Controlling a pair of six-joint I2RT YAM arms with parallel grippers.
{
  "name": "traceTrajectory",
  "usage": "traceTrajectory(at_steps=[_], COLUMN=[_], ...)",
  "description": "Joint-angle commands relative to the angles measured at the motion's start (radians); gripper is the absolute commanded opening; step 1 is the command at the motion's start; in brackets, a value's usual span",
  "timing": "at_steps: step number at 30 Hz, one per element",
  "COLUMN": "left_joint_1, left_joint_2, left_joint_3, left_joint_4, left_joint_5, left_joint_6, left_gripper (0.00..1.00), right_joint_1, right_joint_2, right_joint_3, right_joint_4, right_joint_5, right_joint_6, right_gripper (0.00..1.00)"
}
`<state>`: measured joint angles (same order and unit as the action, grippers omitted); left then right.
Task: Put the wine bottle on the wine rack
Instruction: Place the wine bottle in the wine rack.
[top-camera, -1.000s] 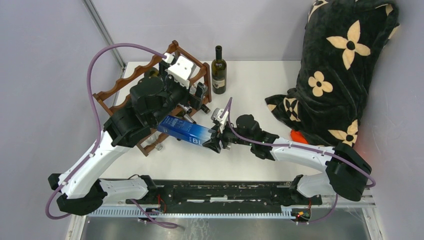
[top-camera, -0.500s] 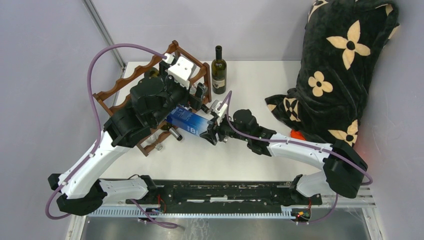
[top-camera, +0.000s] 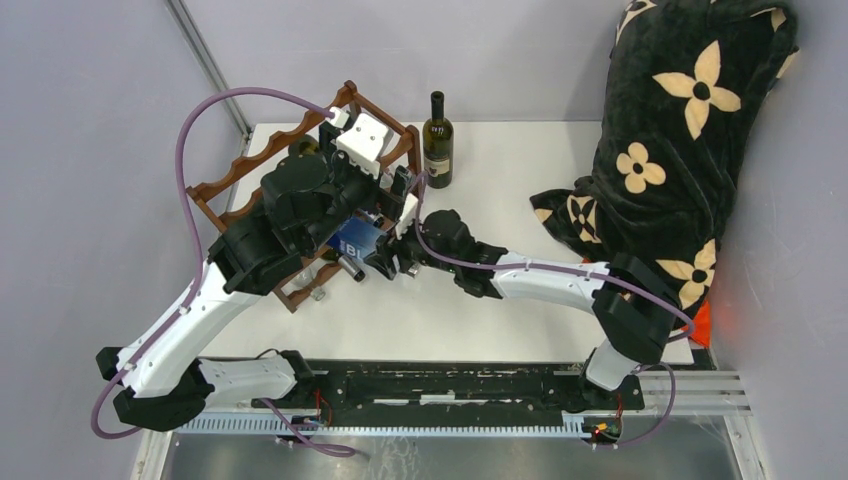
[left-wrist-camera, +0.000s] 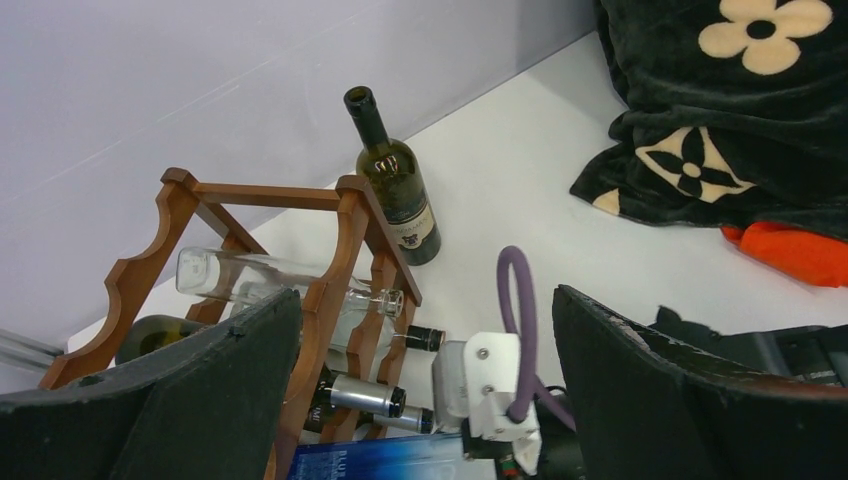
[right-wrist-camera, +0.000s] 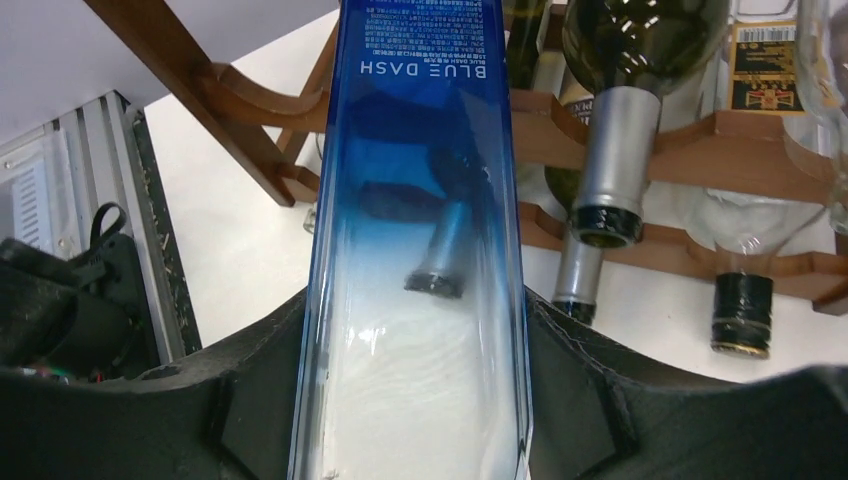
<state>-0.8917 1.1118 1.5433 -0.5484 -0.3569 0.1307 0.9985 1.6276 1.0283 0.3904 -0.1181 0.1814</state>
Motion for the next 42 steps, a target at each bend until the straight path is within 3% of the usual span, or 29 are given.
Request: traceTrajectory(at_steps=[1, 15, 30, 36, 42], left_joint_1=[0.002, 0.002, 0.002, 0.002, 0.002], left_joint_2=[-0.018, 0.014, 0.026, 0.027, 0.03], left_joint_3=[0.01, 0.087, 0.095, 0.094, 0.098], left_joint_4=[0.05, -0.01, -0.011, -0.007, -0.007], left_joint_5=[0.002, -0.039, -0.1, -0.106, -0.123], left_joint_6=[-0.024, 0.029, 0.145, 0.157, 0.162], left_gripper=[1.0, 1.0, 1.0, 1.0, 1.0], right_joint_1=[0.026, 0.043, 0.055, 0.058, 0.057], right_joint_2=[0.019, 0.245, 0.385, 0.443, 0.494], right_joint_3=[0.189, 0.476, 0.627, 0.69, 0.747], right_joint_4=[0.267, 0.158, 0.15, 0.148, 0.15], right_joint_5=[0.088, 0.225, 0.274, 0.307, 0.319], right_joint_6=[0.076, 0.164, 0.157, 0.156, 0.162], right_gripper=[0.0, 0.0, 0.02, 0.08, 0.22])
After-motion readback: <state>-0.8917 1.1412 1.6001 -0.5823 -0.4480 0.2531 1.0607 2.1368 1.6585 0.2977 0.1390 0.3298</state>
